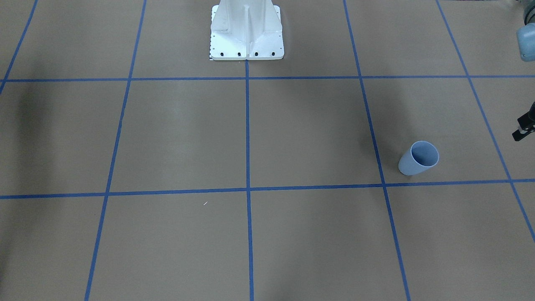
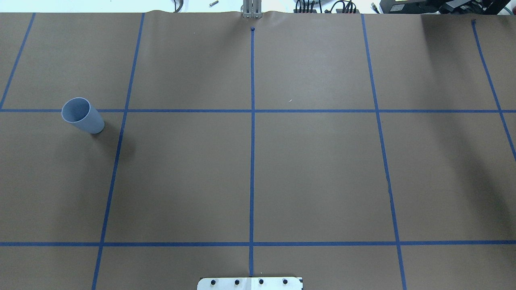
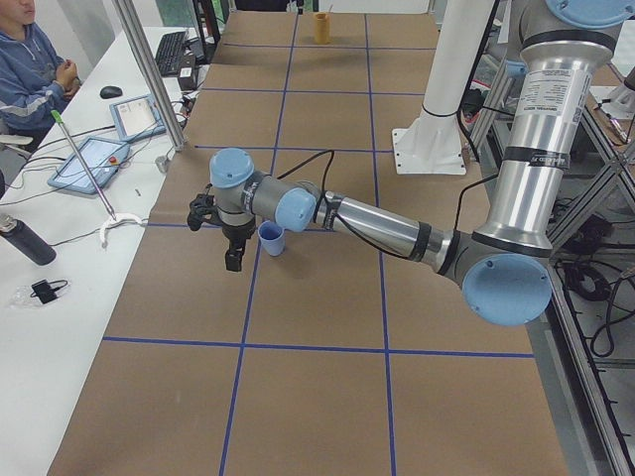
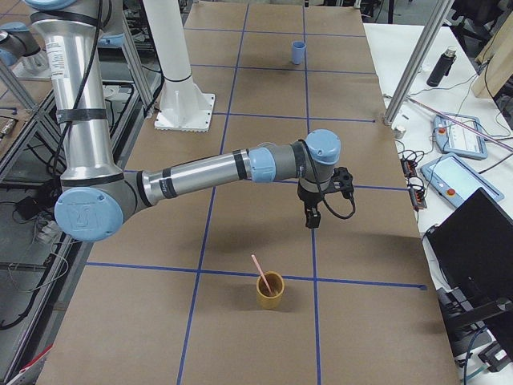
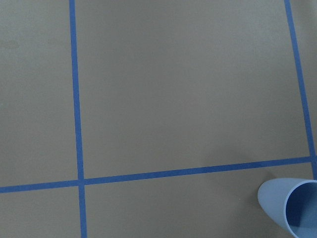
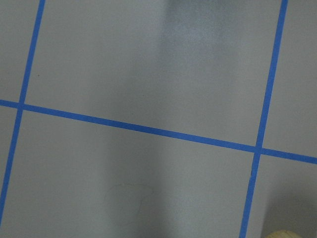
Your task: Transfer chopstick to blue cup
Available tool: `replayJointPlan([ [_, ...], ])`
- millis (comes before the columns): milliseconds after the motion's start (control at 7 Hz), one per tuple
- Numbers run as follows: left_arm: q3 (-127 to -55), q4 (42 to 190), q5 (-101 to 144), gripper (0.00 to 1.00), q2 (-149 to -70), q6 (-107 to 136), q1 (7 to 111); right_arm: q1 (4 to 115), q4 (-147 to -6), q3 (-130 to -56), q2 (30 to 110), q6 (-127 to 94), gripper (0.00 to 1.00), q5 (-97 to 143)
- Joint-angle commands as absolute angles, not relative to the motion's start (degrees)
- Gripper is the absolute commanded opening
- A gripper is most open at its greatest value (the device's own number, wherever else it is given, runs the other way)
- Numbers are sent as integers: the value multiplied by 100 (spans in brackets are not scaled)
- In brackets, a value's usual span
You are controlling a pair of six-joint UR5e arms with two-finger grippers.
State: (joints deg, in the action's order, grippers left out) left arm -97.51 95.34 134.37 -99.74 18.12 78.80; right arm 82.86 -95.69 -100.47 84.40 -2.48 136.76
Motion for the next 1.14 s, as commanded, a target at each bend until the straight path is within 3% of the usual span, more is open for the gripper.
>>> replayJointPlan([
  [0,-9704,10052,13430,98,-9967,2650,7498,8279,-9563,-10072,8446,-255,100,13693],
  [1000,-9624,10758,13034,97,-9844,3674,6284,8279,-9448,-10063,8464,-299,100,13676],
])
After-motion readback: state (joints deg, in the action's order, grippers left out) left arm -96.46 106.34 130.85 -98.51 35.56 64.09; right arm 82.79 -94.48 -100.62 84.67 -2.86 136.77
